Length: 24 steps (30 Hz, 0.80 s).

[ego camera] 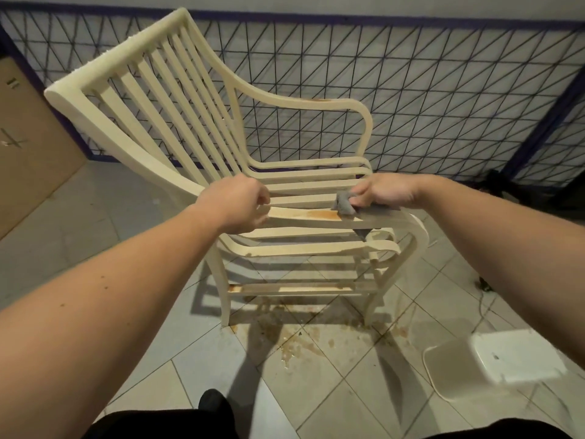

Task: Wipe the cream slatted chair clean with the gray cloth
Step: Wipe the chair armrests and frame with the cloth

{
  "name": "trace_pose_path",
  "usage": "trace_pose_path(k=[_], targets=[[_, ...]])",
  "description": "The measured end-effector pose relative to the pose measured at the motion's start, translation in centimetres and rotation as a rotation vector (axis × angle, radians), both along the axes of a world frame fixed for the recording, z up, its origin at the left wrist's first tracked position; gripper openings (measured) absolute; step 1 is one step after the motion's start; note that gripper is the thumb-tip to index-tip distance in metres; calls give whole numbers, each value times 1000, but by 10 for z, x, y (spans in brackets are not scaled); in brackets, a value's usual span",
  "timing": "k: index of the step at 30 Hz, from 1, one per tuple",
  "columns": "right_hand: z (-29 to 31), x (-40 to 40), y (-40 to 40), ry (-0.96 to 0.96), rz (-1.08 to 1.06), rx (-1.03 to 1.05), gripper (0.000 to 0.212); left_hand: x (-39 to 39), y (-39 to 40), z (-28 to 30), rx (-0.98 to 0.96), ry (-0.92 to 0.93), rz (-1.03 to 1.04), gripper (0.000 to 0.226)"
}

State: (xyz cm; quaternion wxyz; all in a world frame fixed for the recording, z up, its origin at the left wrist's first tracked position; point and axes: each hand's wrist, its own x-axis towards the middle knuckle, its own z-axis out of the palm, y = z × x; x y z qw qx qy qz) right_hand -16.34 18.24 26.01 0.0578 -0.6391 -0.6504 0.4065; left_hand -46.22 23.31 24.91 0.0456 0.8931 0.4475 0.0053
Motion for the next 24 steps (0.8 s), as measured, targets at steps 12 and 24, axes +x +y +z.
trace_pose_path(k=[12,24], targets=[[-33,15,-79,-205,-219,805,30,-4,-8,5,47,34,11,11],[-65,-49,-62,-142,56,731,51,0,-12,4,70,45,42,8]])
